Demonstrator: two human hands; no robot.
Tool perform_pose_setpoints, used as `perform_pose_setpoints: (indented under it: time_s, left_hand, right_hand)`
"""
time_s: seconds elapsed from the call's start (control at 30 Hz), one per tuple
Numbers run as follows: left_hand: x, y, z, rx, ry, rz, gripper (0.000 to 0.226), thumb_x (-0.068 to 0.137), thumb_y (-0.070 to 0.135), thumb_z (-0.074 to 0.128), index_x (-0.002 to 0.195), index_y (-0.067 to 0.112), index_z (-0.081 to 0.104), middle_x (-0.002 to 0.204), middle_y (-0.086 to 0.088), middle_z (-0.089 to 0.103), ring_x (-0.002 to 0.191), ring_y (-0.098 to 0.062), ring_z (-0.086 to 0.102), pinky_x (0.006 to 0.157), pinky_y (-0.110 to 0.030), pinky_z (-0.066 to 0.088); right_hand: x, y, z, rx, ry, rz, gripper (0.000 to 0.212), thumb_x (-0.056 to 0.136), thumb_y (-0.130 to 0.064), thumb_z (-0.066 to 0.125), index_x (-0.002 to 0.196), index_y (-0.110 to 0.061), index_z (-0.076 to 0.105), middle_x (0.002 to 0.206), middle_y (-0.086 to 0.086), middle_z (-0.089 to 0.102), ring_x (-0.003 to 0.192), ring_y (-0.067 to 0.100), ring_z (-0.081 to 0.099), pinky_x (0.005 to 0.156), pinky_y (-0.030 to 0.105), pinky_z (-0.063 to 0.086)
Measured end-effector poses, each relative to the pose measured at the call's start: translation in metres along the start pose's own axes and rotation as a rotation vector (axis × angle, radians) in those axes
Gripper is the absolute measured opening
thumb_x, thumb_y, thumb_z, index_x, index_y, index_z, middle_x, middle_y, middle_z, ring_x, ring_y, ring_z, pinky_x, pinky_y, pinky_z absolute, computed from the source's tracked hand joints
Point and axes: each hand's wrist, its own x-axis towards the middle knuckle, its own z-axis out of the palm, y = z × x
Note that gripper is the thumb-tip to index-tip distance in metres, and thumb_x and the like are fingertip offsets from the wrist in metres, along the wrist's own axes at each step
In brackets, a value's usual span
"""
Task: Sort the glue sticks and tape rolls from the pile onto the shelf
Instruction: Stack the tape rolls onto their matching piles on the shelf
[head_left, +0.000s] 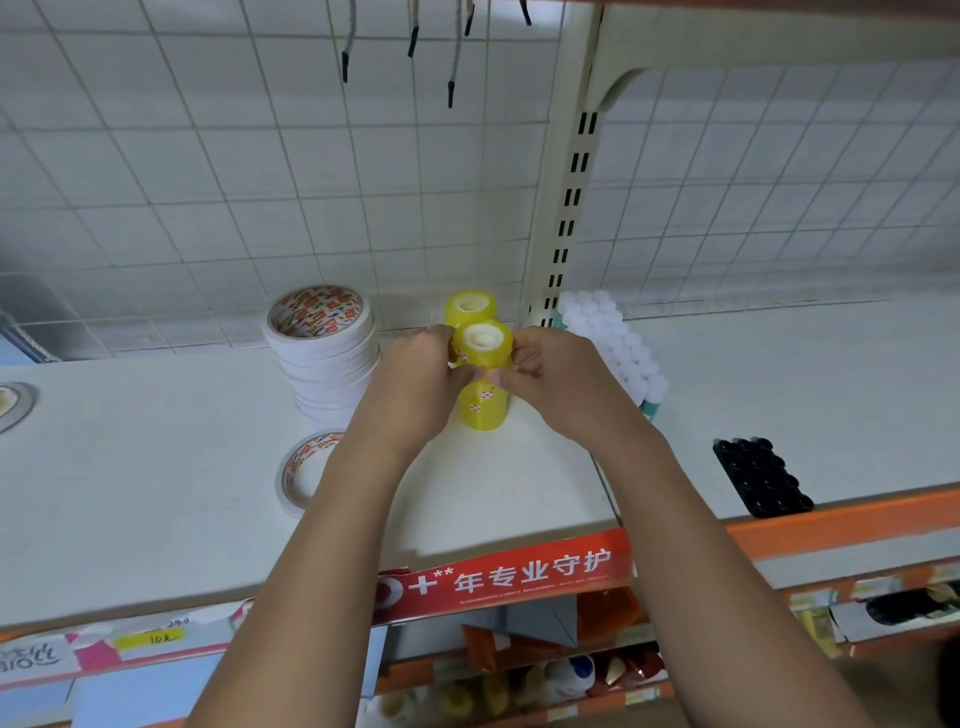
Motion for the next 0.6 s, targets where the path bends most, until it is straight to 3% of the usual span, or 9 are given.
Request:
perform_pose_setpoints:
  time_s: [0.27, 0.37, 0.47, 0.53, 0.6]
  left_hand:
    - [-0.012, 0.003, -0.004, -0.097, 0.029, -0.031, 0.038, 0.083, 0.02, 0.073, 0.116, 0.008, 0.061, 0.109, -0.006, 0.066, 0.087, -0.023, 0.066, 0.077, -0.04, 0.053]
    - [-0.023, -0.003, -0.007, -0.051, 0.035, -0.069, 0.036, 0.086, 0.022, 0.067, 0.119, 0.009, 0.062, 0.105, -0.004, 0.069, 0.092, -0.023, 0.065, 0.082, -0.038, 0.052]
    - [-0.041, -0.009, -0.016, 0.006, -0.044, -0.022, 0.024, 0.088, 0.026, 0.064, 0.11, 0.017, 0.067, 0.092, 0.005, 0.07, 0.087, -0.019, 0.064, 0.08, -0.036, 0.052]
    - [-0.055, -0.016, -0.025, 0.052, -0.115, 0.048, 0.021, 0.089, 0.029, 0.062, 0.108, 0.02, 0.068, 0.094, 0.008, 0.07, 0.086, -0.018, 0.063, 0.081, -0.038, 0.052]
    - [-0.069, -0.026, -0.034, 0.125, -0.139, 0.079, 0.022, 0.091, 0.032, 0.059, 0.11, 0.023, 0.066, 0.099, 0.009, 0.068, 0.088, -0.017, 0.061, 0.08, -0.037, 0.052]
  right_hand:
    - [-0.014, 0.004, 0.001, -0.104, 0.027, 0.052, 0.047, 0.081, -0.034, 0.076, 0.122, -0.015, 0.061, 0.111, 0.001, 0.059, 0.098, 0.017, 0.055, 0.088, 0.033, 0.047]
    - [-0.031, 0.006, -0.002, -0.194, 0.052, 0.097, 0.033, 0.083, -0.036, 0.073, 0.111, -0.021, 0.063, 0.103, -0.007, 0.061, 0.095, 0.013, 0.057, 0.081, 0.03, 0.047]
    - [-0.049, -0.003, -0.001, -0.235, -0.007, 0.096, 0.02, 0.083, -0.035, 0.072, 0.1, -0.025, 0.066, 0.09, -0.011, 0.064, 0.079, 0.006, 0.059, 0.075, 0.031, 0.051]
    - [-0.057, -0.016, 0.007, -0.279, -0.069, 0.042, 0.018, 0.085, -0.034, 0.069, 0.101, -0.026, 0.067, 0.089, -0.012, 0.066, 0.072, 0.0, 0.055, 0.072, 0.028, 0.049]
    - [-0.06, -0.032, 0.021, -0.336, -0.129, -0.015, 0.018, 0.087, -0.032, 0.064, 0.105, -0.028, 0.066, 0.094, -0.012, 0.066, 0.079, 0.004, 0.057, 0.075, 0.029, 0.05]
